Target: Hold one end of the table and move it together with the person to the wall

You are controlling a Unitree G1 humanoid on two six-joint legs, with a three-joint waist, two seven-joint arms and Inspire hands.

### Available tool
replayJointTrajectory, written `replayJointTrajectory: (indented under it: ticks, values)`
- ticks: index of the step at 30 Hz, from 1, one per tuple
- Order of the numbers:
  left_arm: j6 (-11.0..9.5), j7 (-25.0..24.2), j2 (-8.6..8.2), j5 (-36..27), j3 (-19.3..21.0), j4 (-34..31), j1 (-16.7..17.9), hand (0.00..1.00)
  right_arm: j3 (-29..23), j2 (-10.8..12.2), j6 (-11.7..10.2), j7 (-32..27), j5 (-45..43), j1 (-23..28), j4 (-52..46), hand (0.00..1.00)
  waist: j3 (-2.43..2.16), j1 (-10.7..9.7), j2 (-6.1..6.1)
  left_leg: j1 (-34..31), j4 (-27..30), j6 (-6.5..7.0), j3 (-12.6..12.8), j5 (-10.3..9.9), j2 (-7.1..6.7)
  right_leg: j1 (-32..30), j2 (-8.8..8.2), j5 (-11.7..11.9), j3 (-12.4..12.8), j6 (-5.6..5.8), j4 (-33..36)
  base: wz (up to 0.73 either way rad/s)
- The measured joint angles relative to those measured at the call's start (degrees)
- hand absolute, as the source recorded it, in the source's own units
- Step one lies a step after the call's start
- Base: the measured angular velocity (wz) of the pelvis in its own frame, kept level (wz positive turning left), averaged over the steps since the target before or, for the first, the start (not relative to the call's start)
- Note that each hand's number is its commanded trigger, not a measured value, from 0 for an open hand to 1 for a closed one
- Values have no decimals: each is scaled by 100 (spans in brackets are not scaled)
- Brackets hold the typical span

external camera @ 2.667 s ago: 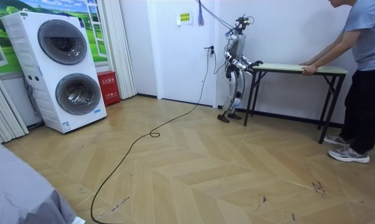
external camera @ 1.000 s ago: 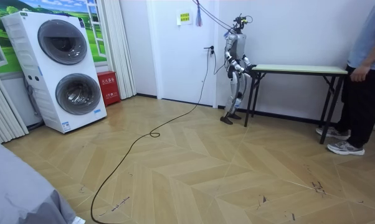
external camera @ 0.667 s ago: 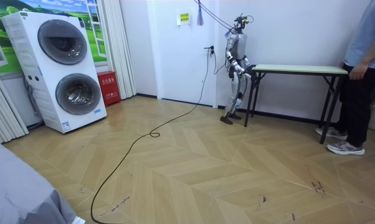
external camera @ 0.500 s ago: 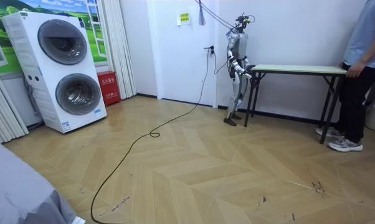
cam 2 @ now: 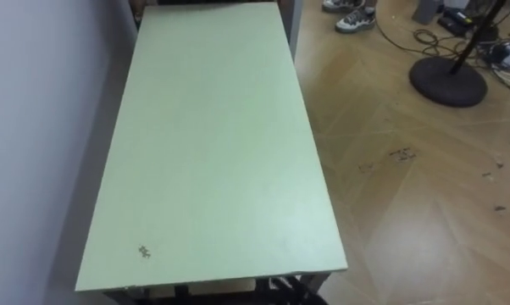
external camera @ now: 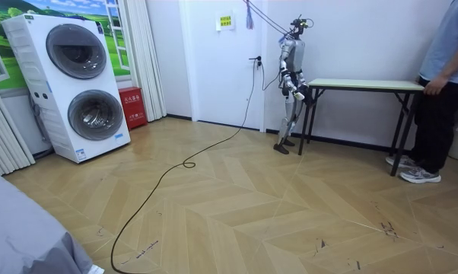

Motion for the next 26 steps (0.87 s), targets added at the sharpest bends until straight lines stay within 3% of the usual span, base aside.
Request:
replayJointTrajectory:
  ticks: [8, 11, 18, 21, 26]
  values:
    - [-52, -12, 1, 4, 239, 697, -46, 0, -82, -10, -7, 141, -55, -75, 232, 0, -27, 63, -26, 47, -20, 1, -22, -1, -5, -29, 3, -31, 145, -25, 115, 0]
    - [-60, 20, -10, 15, 333, 828, -17, 0, -97, -9, -54, 125, -70, -86, 287, 0, -3, 45, 10, 128, -31, 4, -29, -11, -9, 109, 0, -32, 78, -24, 54, 4]
    - [-102, 306, -19, 62, 380, 841, 25, 0, -236, 91, -155, -238, -272, -96, 412, 0, -35, 10, 32, 183, -6, 8, -83, -16, -34, 300, 7, -30, -20, -21, -144, 4]
    - [-105, 419, -67, 623, 641, 855, 49, 0, -344, 138, -199, -447, -509, -88, 416, 0, -59, -23, 34, 235, -14, 9, -96, -16, -38, 368, 0, -30, -102, -21, -146, 5]
    - [-122, 862, -303, 1610, 1087, 901, 78, 0, -364, 191, -268, -977, -1080, -89, 432, 0, -78, 5, 22, 407, -23, 20, -164, -24, -47, 563, 4, -28, -177, -20, -134, 8]
